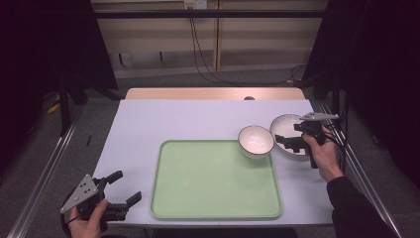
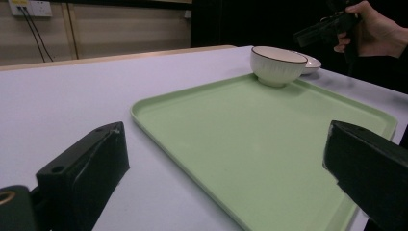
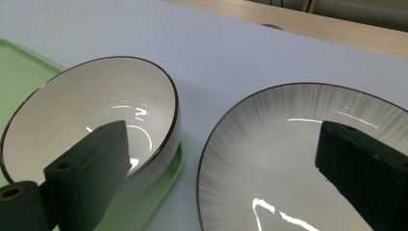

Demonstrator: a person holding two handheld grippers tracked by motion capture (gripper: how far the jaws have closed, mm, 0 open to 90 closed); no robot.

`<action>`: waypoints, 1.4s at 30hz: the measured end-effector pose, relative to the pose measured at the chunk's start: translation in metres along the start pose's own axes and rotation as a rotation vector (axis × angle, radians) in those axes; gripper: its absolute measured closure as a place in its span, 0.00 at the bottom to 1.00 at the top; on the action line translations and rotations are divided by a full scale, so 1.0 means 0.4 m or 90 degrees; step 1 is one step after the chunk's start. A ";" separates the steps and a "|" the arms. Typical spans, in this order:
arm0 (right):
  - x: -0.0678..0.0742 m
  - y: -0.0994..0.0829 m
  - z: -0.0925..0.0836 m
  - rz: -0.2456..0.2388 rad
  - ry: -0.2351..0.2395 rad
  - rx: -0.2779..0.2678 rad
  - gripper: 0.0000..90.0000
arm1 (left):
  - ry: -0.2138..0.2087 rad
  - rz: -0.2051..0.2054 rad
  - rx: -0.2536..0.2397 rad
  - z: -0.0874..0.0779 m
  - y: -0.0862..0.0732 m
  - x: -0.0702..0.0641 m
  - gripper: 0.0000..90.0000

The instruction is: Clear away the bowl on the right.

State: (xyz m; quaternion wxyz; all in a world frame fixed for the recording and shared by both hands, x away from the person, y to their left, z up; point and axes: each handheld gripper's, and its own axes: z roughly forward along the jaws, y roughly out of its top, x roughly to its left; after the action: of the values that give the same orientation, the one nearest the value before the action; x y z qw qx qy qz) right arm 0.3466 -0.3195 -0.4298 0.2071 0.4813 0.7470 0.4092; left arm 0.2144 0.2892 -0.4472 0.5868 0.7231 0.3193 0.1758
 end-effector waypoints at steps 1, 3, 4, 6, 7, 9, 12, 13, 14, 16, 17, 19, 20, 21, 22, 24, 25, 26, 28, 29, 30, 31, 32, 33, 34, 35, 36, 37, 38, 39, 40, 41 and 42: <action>0.001 -0.003 -0.004 -0.002 0.000 -0.002 0.05 | -0.002 0.000 -0.001 0.000 0.000 0.000 0.02; 0.008 -0.011 -0.012 -0.002 0.003 -0.003 0.05 | -0.001 0.000 -0.001 0.000 0.000 0.000 0.02; 0.010 -0.012 -0.014 -0.001 0.005 -0.005 0.05 | -0.001 0.000 -0.001 0.000 0.000 0.000 0.02; 0.015 -0.016 -0.023 0.001 0.010 -0.012 0.05 | -0.001 0.000 -0.001 0.000 0.000 0.000 0.02; 0.017 -0.018 -0.031 0.004 0.012 -0.022 0.05 | -0.001 0.000 -0.001 0.000 0.000 0.000 0.02; 0.017 -0.021 -0.038 0.002 0.005 -0.028 0.05 | -0.001 0.004 0.001 -0.001 0.000 0.001 0.02; 0.019 -0.029 -0.053 0.004 0.009 -0.033 0.05 | -0.001 0.003 0.001 -0.001 0.000 0.001 0.02; 0.020 -0.032 -0.058 0.005 0.012 -0.034 0.05 | -0.001 0.003 0.001 -0.001 0.000 0.001 0.02; 0.021 -0.035 -0.062 0.004 0.014 -0.037 0.05 | -0.001 0.003 0.001 -0.001 0.000 0.001 0.02; 0.024 -0.040 -0.073 0.002 0.016 -0.038 0.05 | -0.001 0.000 -0.001 0.000 0.000 0.000 0.02; 0.023 -0.042 -0.078 0.001 0.015 -0.043 0.05 | -0.001 0.000 -0.001 0.000 0.000 0.000 0.02; 0.021 -0.047 -0.086 0.005 0.017 -0.045 0.05 | -0.001 0.000 -0.002 0.000 0.000 0.000 0.02; 0.021 -0.049 -0.088 0.005 0.019 -0.044 0.05 | -0.001 0.003 0.001 -0.001 0.000 0.001 0.02; 0.022 -0.053 -0.094 0.007 0.018 -0.046 0.05 | -0.001 0.003 0.001 -0.001 0.000 0.001 0.02; 0.022 -0.055 -0.097 0.006 0.019 -0.046 0.05 | 0.006 0.005 0.001 -0.002 0.000 0.001 0.02; 0.026 -0.064 -0.107 0.008 0.022 -0.048 0.05 | 0.003 -0.002 -0.003 -0.001 0.000 -0.001 0.02; 0.026 -0.067 -0.110 0.007 0.021 -0.050 0.05 | 0.005 0.005 0.001 -0.002 0.001 0.000 0.02; 0.027 -0.070 -0.114 0.005 0.020 -0.053 0.05 | 0.005 0.006 0.001 -0.002 0.001 0.000 0.02; 0.030 -0.077 -0.122 0.008 0.020 -0.053 0.05 | 0.002 0.005 0.002 -0.002 0.001 0.000 0.02; 0.031 -0.080 -0.126 0.004 0.024 -0.053 0.05 | 0.002 0.004 0.002 -0.002 0.001 0.000 0.02; 0.033 -0.084 -0.131 0.001 0.028 -0.054 0.05 | 0.003 0.003 0.002 -0.002 0.000 0.000 0.02; 0.035 -0.086 -0.135 0.003 0.027 -0.058 0.05 | 0.002 0.004 0.002 -0.002 0.000 -0.001 0.02; 0.036 -0.090 -0.140 0.003 0.028 -0.061 0.05 | 0.003 0.001 0.000 -0.001 0.000 -0.001 0.02; 0.037 -0.094 -0.144 0.003 0.029 -0.062 0.05 | 0.003 0.003 0.002 -0.001 0.000 -0.001 0.02; 0.038 -0.099 -0.148 0.004 0.026 -0.065 0.05 | -0.004 0.002 0.000 -0.002 0.000 0.000 0.02; 0.041 -0.105 -0.152 0.007 0.023 -0.068 0.05 | -0.003 0.002 0.000 -0.002 0.000 0.000 0.02; 0.043 -0.112 -0.155 0.002 0.025 -0.067 0.05 | 0.005 0.004 0.001 -0.002 0.000 0.001 0.02; 0.045 -0.117 -0.159 0.007 0.027 -0.067 0.05 | 0.008 -0.002 -0.001 -0.002 0.000 -0.001 0.02; 0.048 -0.122 -0.161 0.011 0.030 -0.069 0.05 | 0.009 -0.001 -0.001 -0.002 0.000 0.000 0.02; 0.052 -0.129 -0.165 0.013 0.032 -0.069 0.04 | 0.010 -0.005 -0.003 -0.002 0.000 -0.001 0.02; 0.054 -0.132 -0.167 0.011 0.030 -0.070 0.04 | 0.010 -0.003 -0.001 -0.003 0.000 -0.001 0.02; 0.058 -0.138 -0.170 0.007 0.034 -0.072 0.04 | 0.010 -0.004 -0.003 -0.002 0.000 -0.003 0.01; 0.060 -0.141 -0.172 0.003 0.036 -0.073 0.04 | 0.010 0.004 0.002 -0.003 0.001 -0.002 0.01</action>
State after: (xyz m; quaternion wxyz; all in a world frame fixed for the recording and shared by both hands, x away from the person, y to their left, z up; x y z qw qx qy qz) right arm 0.2564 -0.3379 -0.4334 0.2122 0.4584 0.7266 0.4656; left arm 0.2132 0.2894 -0.4466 0.5824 0.7237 0.3218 0.1828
